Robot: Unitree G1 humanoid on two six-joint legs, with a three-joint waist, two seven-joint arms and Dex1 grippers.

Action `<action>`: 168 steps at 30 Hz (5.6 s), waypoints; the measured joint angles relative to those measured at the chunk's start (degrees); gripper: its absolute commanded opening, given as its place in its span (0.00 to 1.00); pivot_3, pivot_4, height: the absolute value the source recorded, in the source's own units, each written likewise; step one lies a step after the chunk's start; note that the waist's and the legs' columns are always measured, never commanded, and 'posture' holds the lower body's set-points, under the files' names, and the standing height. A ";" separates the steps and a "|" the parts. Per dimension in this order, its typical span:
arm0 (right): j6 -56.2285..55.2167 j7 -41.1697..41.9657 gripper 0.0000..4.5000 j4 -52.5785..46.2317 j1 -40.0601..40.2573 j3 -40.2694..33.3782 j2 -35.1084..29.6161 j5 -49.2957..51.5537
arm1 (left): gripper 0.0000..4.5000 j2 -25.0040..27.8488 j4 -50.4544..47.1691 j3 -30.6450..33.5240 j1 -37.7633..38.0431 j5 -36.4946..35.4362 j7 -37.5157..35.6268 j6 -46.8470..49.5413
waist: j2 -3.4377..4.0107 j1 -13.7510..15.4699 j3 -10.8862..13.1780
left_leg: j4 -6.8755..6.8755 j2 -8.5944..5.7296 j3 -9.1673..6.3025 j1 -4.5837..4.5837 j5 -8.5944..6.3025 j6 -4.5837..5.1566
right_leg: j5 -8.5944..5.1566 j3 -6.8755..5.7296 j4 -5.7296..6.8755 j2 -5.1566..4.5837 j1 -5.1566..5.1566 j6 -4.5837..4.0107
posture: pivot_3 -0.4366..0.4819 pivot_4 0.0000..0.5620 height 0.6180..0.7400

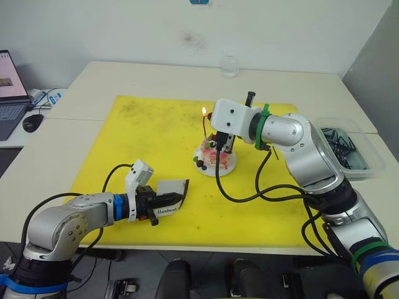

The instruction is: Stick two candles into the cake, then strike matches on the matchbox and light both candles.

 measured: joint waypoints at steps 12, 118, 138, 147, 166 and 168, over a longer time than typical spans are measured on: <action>1.05 0.58 0.01 -0.01 0.00 0.01 0.29 -0.07 | 0.00 -0.07 0.00 -0.10 -0.34 0.02 0.01 0.25 | 0.00 0.00 0.00 | 0.00 0.00 0.00 0.00 0.00 0.00 | 0.00 0.00 0.00 0.00 0.00 0.00 | 0.48 0.27 1.00; -37.90 6.76 0.01 25.21 -4.67 -3.32 -2.25 1.70 | 0.00 -0.81 0.48 -1.29 -2.24 1.50 -1.27 1.34 | 0.07 0.08 0.04 | 0.02 -0.02 0.01 0.00 0.00 0.01 | 0.02 0.02 0.00 -0.01 0.02 0.00 | 0.48 0.27 1.00; -36.81 10.41 0.01 24.44 -5.58 -9.30 -9.17 6.99 | 0.00 -0.93 0.65 -1.30 -2.66 1.46 -1.32 1.60 | 0.07 0.12 0.05 | 0.03 -0.04 0.01 -0.01 0.00 0.01 | 0.02 0.02 0.00 -0.02 0.03 0.00 | 0.48 0.27 1.00; -23.08 6.49 0.01 18.23 4.88 -21.84 -18.26 9.45 | 0.00 -3.40 -2.92 -0.34 -3.12 -5.29 -0.89 5.41 | 0.08 0.01 0.05 | -0.01 0.00 0.03 -0.02 0.00 0.00 | 0.00 0.02 0.01 -0.01 0.02 -0.02 | 0.48 0.27 1.00; 17.73 -14.64 0.01 5.95 28.63 -47.56 -14.55 16.38 | 0.00 -11.39 -6.47 -4.83 -6.01 -8.62 6.78 6.58 | 0.22 -0.75 0.00 | 0.04 -0.02 0.14 0.04 0.01 0.01 | 0.08 0.14 0.03 0.20 0.07 0.12 | 0.48 0.27 1.00; 17.57 -15.27 0.01 7.58 28.63 -47.33 -14.50 16.73 | 0.00 -11.85 -6.47 -5.19 -5.99 -8.44 7.46 6.38 | 0.23 -0.82 -0.01 | 0.04 -0.02 0.15 0.03 0.01 0.01 | 0.07 0.13 0.02 0.22 0.07 0.13 | 0.48 0.27 1.00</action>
